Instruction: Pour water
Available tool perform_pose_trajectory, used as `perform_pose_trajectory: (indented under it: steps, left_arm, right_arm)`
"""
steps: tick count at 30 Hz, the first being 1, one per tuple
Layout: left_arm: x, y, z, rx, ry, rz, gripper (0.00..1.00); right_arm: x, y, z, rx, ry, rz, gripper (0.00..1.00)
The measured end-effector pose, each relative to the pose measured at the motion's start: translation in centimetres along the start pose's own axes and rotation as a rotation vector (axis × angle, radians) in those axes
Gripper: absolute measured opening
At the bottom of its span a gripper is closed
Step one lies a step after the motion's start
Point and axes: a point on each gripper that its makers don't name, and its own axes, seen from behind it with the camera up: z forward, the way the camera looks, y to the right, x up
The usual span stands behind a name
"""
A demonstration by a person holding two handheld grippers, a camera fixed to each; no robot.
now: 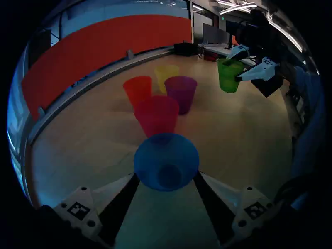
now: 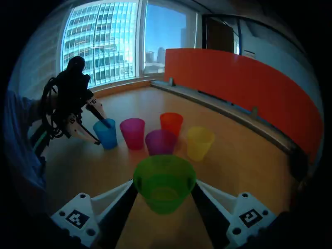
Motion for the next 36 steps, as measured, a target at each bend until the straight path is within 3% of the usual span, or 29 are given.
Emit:
perform_pose_trajectory:
  steps: [17,26,36]
  left_arm:
    - [-1.5,0.4,-2.8,0.028,0.010,-0.045,0.95]
    - [-1.2,0.3,-3.4,0.037,0.029,-0.070,0.95]
    - [-1.2,1.1,-3.5,0.024,0.033,-0.076,0.95]
  right_arm:
    - [-3.7,-1.2,1.8,0.020,-0.068,0.016,0.89]
    - [-4.5,-1.3,2.2,0.018,-0.084,0.010,0.89]
    - [-5.2,-1.1,1.6,0.007,-0.093,0.016,0.91]
